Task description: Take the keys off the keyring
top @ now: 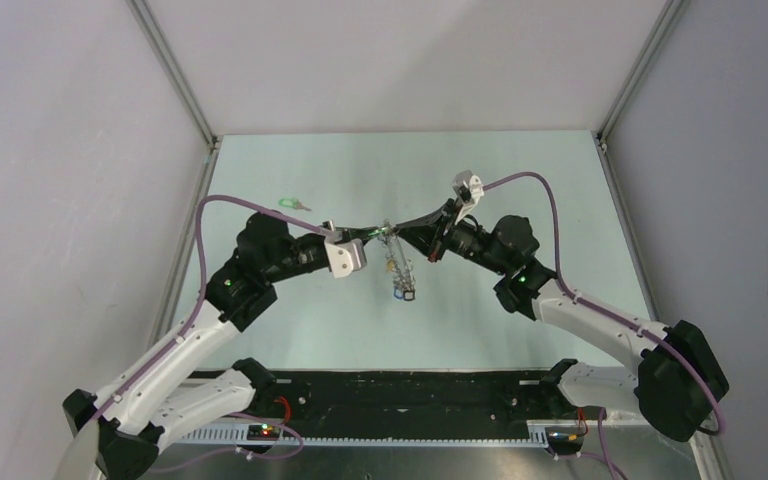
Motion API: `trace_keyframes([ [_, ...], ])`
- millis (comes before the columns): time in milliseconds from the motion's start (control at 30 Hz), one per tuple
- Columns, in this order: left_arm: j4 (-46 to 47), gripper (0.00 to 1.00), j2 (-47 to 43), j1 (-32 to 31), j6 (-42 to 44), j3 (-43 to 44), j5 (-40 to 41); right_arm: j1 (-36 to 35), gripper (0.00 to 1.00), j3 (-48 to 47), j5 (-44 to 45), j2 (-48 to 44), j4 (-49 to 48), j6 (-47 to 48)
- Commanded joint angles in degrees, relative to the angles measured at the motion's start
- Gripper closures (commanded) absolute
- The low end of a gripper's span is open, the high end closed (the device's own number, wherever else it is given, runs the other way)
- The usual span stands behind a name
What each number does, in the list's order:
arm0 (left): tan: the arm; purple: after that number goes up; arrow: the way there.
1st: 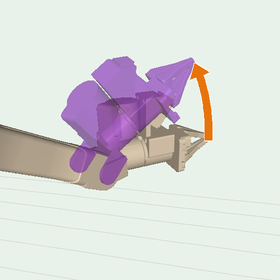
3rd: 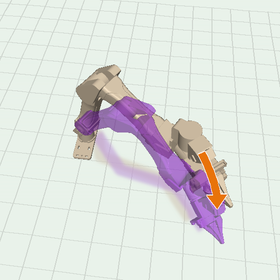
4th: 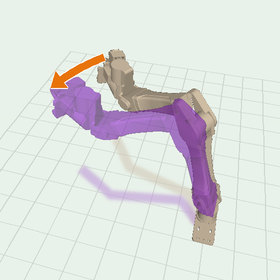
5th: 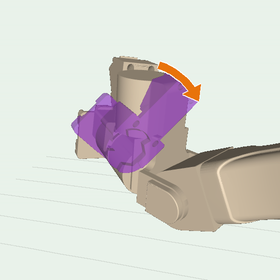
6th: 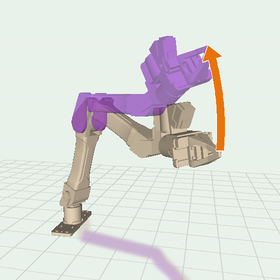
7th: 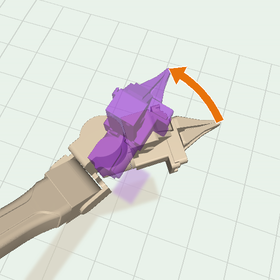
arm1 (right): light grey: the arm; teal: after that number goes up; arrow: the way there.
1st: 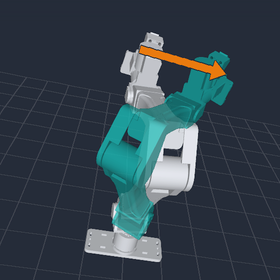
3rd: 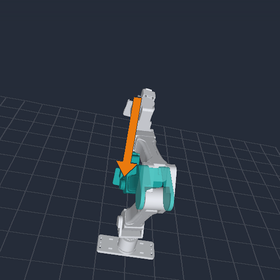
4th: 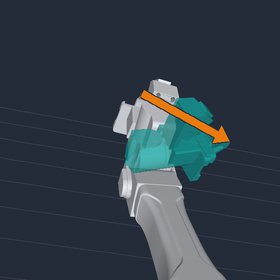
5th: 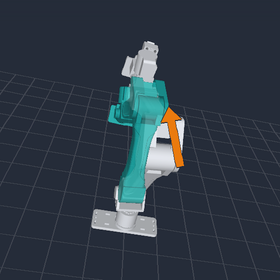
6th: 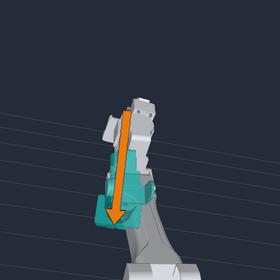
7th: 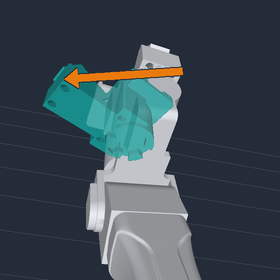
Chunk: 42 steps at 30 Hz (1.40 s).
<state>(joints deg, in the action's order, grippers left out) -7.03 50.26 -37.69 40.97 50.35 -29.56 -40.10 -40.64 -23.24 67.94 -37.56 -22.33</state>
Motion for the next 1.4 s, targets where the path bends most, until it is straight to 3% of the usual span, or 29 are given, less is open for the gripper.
trace_keyframes([
  [0,6.7,1.0,-1.4,0.3,-0.7,1.0,-0.1,1.6,0.98,-1.2,-0.5,0.0,4.1,3.9],
  [133,6.7,1.0,-1.4,0.3,-0.1,0.9,-0.5,1.6,0.71,-0.9,-3.6,-1.6,3.8,7.8],
  [267,6.7,1.0,-1.8,0.3,0.7,0.4,-1.5,2.2,0.64,0.0,-5.5,-4.2,3.6,11.2],
  [767,6.7,1.0,-2.2,0.3,1.5,0.0,-4.8,3.1,0.67,2.2,-15.4,-6.5,-3.7,18.7],
  [1133,6.7,1.0,-2.4,0.2,0.9,-0.1,-6.6,2.1,0.68,2.2,-13.3,-3.5,-9.4,18.5],
  [1367,8.4,1.0,-2.5,0.2,0.5,-0.1,-5.2,-0.6,0.6,2.1,-8.2,-3.7,-8.6,15.9],
])
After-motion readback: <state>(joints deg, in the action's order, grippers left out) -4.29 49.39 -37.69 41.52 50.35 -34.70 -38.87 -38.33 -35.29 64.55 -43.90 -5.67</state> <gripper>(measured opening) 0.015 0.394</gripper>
